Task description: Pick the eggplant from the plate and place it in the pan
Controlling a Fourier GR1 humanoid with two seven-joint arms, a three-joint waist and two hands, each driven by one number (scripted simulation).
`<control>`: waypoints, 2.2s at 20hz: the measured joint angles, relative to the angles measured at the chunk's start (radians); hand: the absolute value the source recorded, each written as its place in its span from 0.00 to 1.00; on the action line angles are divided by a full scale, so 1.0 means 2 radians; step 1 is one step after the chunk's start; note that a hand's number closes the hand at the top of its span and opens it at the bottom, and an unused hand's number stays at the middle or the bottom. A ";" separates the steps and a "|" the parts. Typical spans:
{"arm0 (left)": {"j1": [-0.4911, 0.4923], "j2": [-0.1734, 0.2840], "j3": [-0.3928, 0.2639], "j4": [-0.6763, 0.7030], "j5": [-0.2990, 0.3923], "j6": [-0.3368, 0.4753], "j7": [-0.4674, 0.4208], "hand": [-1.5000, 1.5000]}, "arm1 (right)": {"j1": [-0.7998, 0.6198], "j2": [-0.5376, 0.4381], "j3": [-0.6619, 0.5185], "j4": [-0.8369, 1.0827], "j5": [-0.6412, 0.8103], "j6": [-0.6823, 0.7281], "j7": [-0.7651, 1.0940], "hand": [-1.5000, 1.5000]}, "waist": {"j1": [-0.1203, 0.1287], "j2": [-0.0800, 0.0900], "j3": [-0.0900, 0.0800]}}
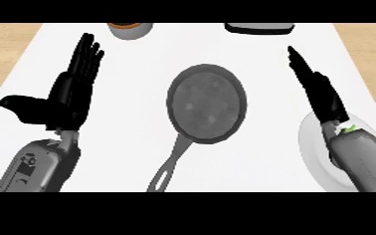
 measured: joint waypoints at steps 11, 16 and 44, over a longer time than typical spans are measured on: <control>0.055 0.021 0.031 0.015 0.027 -0.008 0.034 0.50 | 0.092 -0.090 -0.187 0.152 -0.216 0.191 -0.007 0.00 | -0.017 0.012 0.014; 0.070 0.025 0.035 0.011 0.039 -0.024 0.042 0.50 | 0.133 -0.183 -0.222 0.256 -0.224 0.337 -0.034 0.00 | -0.012 0.010 0.014; 0.037 0.012 0.031 0.033 0.034 -0.049 0.055 0.50 | -0.056 -0.227 -0.005 0.374 0.097 0.575 -0.169 0.00 | 0.020 0.015 0.014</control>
